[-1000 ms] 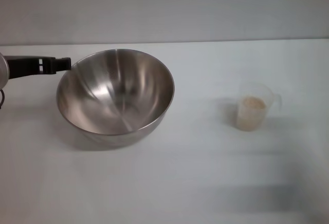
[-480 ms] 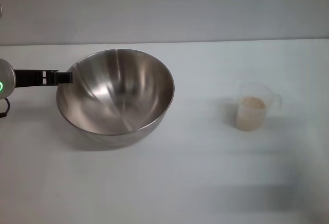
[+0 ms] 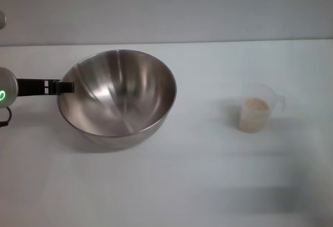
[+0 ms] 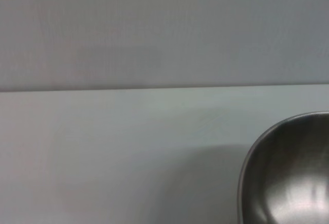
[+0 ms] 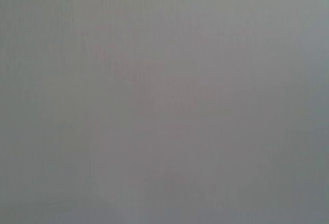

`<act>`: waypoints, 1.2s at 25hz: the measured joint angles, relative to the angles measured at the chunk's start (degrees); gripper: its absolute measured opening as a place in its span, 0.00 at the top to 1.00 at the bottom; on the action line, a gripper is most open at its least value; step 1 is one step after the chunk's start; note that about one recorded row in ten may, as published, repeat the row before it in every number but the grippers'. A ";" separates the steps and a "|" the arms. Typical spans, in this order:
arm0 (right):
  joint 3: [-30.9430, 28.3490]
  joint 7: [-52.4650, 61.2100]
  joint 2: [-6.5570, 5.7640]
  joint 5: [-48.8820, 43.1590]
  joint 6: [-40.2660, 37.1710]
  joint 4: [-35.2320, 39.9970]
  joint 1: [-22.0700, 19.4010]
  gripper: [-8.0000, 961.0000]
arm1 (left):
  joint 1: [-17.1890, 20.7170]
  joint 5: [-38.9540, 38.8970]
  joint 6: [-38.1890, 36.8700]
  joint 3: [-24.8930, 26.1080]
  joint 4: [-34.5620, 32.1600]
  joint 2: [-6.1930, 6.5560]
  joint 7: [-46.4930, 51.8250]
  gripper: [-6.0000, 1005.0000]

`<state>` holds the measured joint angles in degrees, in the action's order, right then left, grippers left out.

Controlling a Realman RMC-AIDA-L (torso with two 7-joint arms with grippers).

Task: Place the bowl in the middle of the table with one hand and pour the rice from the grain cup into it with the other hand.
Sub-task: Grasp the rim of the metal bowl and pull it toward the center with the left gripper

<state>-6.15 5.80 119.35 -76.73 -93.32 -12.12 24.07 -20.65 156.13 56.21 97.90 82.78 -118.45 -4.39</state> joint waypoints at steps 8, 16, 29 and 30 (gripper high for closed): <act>0.00 0.00 0.00 0.00 0.11 0.00 -0.08 0.30 | -0.57 -0.06 -0.05 -0.38 -1.44 -0.03 -0.13 0.18; 0.00 0.00 0.00 0.00 0.15 0.00 -0.16 0.30 | -0.62 0.04 -0.14 -1.41 -1.67 -0.03 -0.18 0.18; 0.00 0.00 0.09 0.00 0.12 0.00 -0.42 0.30 | -1.39 0.15 0.46 -1.58 -2.45 0.13 -0.18 0.45; 0.00 0.00 0.09 0.00 0.05 0.00 -0.44 0.30 | -1.40 0.15 0.49 -1.58 -2.45 0.14 -0.18 0.49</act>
<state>-6.15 5.80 119.44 -76.73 -93.27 -12.13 23.63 -22.05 156.28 56.70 96.33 80.33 -118.31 -4.57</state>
